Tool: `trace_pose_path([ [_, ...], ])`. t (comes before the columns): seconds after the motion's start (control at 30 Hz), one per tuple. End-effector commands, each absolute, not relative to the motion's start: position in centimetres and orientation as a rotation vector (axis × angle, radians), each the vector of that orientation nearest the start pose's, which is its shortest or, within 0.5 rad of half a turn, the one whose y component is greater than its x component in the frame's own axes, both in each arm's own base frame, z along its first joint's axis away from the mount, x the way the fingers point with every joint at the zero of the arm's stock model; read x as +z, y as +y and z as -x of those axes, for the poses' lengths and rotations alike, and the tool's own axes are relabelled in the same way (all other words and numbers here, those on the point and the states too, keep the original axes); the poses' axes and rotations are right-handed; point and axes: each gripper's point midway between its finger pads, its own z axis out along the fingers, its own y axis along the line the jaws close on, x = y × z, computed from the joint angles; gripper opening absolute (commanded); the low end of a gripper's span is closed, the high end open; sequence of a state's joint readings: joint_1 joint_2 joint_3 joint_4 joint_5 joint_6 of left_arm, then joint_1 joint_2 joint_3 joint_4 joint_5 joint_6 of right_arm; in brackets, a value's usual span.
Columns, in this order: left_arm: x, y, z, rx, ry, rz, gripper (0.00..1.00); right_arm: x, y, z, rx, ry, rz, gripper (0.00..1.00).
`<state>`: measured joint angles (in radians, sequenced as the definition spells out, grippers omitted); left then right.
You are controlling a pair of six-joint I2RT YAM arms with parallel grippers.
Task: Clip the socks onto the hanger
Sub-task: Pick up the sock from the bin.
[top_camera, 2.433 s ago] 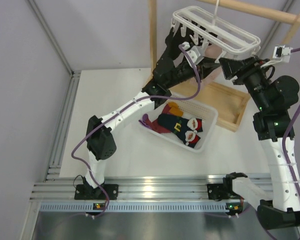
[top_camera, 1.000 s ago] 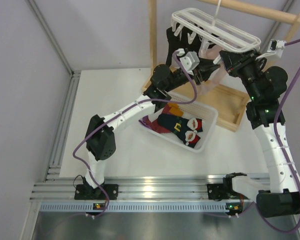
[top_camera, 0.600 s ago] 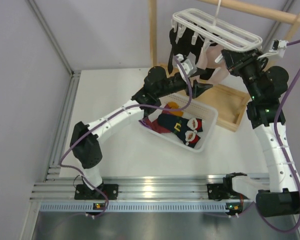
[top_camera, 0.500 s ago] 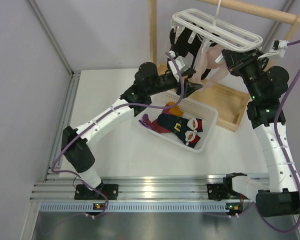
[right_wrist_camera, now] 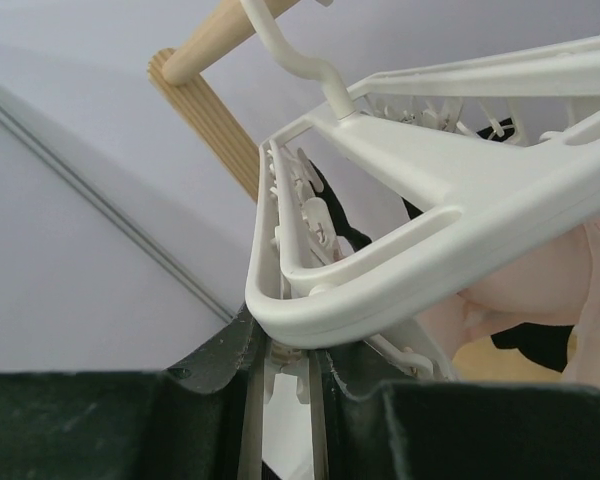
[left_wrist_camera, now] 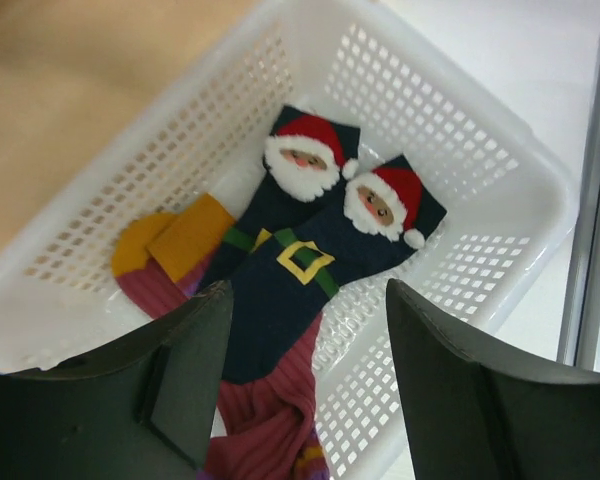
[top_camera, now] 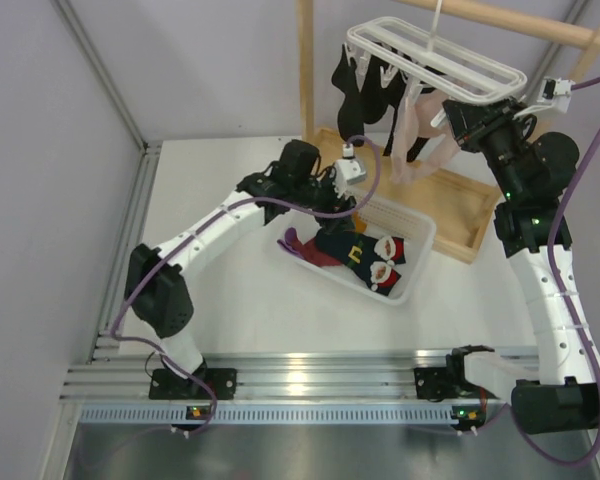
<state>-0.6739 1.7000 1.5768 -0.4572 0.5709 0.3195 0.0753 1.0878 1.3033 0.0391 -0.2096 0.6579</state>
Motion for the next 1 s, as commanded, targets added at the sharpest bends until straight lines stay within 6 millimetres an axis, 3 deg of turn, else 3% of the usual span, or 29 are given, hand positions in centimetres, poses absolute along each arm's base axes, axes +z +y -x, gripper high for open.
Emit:
trace_pose_path([
  [0.0,21.7,-37.7,-31.2,-0.754,1.777,-1.447,0.68,50.8,9.0,-34.7,0.762,1.288,-0.154,0.0],
  [0.03,20.4,-38.5,-31.9,-0.735,1.801,-1.446,0.67,50.9,8.9,-34.6,0.763,1.285,-0.155,0.0],
  [0.13,20.0,-41.7,-32.8,-0.75,1.786,-1.375,0.61,50.9,8.9,-34.7,0.758,1.286,-0.154,0.0],
  [0.23,18.0,-44.2,-33.2,-0.785,1.803,-1.276,0.6,51.0,8.9,-34.7,0.753,1.284,-0.145,0.0],
  [0.3,17.2,-45.7,-32.7,-0.803,1.753,-1.299,0.61,50.9,9.0,-34.9,0.755,1.289,-0.142,0.0],
  [0.33,15.8,-46.3,-32.7,-0.809,1.749,-1.328,0.61,50.9,9.0,-35.0,0.754,1.293,-0.141,0.0],
  [0.37,16.1,-47.3,-32.4,-0.827,1.696,-1.364,0.62,50.8,9.0,-35.0,0.753,1.294,-0.14,0.0],
  [0.4,14.8,-47.7,-32.6,-0.838,1.701,-1.385,0.62,50.8,9.1,-35.0,0.757,1.298,-0.138,0.0],
  [0.43,15.2,-48.4,-33.0,-0.839,1.676,-1.39,0.63,50.8,9.1,-35.0,0.758,1.297,-0.136,0.0],
  [0.57,13.5,-49.4,-33.6,-0.825,1.615,-1.482,0.63,50.7,9.2,-35.0,0.764,1.302,-0.134,0.0],
  [0.97,7.0,-49.5,-35.5,-0.677,1.582,-1.652,0.61,50.5,9.3,-34.8,0.764,1.307,-0.127,0.0],
])
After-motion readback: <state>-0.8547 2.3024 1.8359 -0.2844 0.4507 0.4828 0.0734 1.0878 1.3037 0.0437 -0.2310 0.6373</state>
